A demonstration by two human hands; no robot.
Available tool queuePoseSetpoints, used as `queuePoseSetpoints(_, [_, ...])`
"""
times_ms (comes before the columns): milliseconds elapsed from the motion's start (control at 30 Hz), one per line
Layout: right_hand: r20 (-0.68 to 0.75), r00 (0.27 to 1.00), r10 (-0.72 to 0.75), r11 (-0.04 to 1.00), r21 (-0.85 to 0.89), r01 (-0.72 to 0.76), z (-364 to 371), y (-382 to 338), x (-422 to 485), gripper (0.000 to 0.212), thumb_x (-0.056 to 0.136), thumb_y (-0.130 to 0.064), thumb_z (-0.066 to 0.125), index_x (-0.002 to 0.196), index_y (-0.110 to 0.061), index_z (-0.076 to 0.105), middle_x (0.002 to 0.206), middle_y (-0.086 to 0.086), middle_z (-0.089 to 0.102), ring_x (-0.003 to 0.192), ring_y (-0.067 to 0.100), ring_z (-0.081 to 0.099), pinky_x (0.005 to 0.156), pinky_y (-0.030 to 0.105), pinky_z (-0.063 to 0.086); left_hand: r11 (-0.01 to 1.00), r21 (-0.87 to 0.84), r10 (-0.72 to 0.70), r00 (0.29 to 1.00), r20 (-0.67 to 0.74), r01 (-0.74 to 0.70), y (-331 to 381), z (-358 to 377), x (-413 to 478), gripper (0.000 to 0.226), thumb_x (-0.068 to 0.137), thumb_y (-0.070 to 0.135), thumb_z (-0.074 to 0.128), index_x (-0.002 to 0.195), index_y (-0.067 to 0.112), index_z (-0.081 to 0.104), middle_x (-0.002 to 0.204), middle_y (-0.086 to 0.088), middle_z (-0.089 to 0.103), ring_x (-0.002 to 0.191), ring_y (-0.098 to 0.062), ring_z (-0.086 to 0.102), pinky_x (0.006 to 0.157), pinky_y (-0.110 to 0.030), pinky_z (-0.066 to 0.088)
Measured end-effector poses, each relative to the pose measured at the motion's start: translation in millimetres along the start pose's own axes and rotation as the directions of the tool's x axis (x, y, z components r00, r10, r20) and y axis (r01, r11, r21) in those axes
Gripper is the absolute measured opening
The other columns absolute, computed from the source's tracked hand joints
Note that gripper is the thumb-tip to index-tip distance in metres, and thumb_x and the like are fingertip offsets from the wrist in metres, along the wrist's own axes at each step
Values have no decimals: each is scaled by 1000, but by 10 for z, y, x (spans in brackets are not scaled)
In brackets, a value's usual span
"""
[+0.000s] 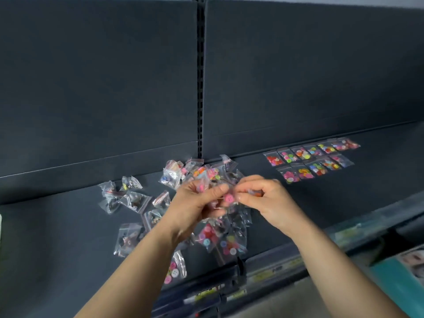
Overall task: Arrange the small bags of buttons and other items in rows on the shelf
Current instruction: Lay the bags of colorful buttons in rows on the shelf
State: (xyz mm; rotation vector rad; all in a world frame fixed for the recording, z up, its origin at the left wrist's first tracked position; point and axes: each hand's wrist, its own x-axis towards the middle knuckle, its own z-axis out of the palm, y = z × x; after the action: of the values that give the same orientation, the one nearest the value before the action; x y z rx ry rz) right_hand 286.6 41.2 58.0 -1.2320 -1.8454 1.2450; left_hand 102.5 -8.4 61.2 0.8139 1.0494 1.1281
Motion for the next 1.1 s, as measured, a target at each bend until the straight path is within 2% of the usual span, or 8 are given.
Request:
queuePoseSetpoints(100, [-33, 999, 22, 999, 47, -21, -323, 84, -181, 21, 81, -18, 73, 93, -35, 75, 105, -10, 66, 92, 7, 62, 85, 25, 51, 999, 39, 12, 1000, -5, -11, -82, 339, 127, 21, 78, -3, 69, 62, 9, 64, 84, -19, 72, 75, -25, 71, 63, -25, 59])
queuePoseSetpoints(233, [-117, 974, 193, 957, 241, -161, -877, 301, -384, 17, 88, -23, 66, 103, -30, 69, 102, -1, 70, 81, 7, 59, 66, 22, 44, 996, 55, 65, 997, -42, -63, -294, 908, 349, 27, 79, -12, 64, 67, 7, 50, 60, -2, 64, 58, -16, 67, 61, -27, 59])
queuePoseSetpoints(300, [-78, 971, 224, 953, 224, -202, -1152, 433, -475, 20, 84, -35, 70, 98, -21, 72, 93, -3, 72, 77, 3, 62, 65, 19, 46, 996, 11, 88, 996, -30, -87, -408, 1262, 465, 18, 77, -11, 66, 74, 3, 55, 64, -5, 64, 60, -17, 67, 65, -30, 60])
queuePoseSetpoints(367, [-67, 968, 240, 954, 199, -223, -1426, 572, -545, 22, 79, -32, 75, 92, -14, 73, 86, -3, 74, 76, 3, 65, 68, 15, 48, 995, -20, 92, 995, -34, -93, -525, 1616, 576, 13, 78, -11, 66, 80, 2, 61, 69, -8, 67, 64, -19, 68, 70, -31, 60])
queuePoseSetpoints(567, [-69, 959, 274, 955, 137, -263, -2313, 1035, -650, 12, 78, -28, 77, 84, -19, 73, 79, -7, 73, 71, 2, 64, 65, 21, 44, 996, -20, 84, 988, -131, -87, -858, 2500, 872, 16, 80, -10, 65, 87, 5, 68, 76, -14, 68, 63, -22, 67, 63, -27, 58])
queuePoseSetpoints(733, [-27, 960, 279, 950, 151, -272, -2784, 1314, -628, 12, 82, -23, 74, 92, -16, 71, 81, 0, 76, 86, 10, 71, 87, 33, 52, 998, -3, 58, 980, -189, -60, -1020, 2905, 1102, 18, 80, -8, 66, 89, 7, 68, 81, -15, 69, 70, -25, 66, 71, -35, 60])
queuePoseSetpoints(900, [-21, 952, 306, 945, 125, -302, -3037, 1539, -425, 11, 83, -31, 73, 89, -21, 74, 87, -4, 75, 92, 13, 68, 85, 27, 50, 1000, 19, 23, 986, -165, -20, -1051, 3133, 1426, 19, 81, -10, 64, 91, 6, 66, 75, -9, 70, 65, -19, 68, 61, -22, 56])
queuePoseSetpoints(1100, [-110, 934, 339, 938, 120, -326, -3380, 1723, -34, 4, 82, -25, 74, 86, -25, 73, 92, 1, 74, 90, 28, 67, 70, 22, 49, 996, 87, 17, 992, -128, -6, -1041, 3311, 1991, 17, 81, -11, 65, 82, 6, 65, 67, -4, 68, 62, -17, 67, 62, -24, 58])
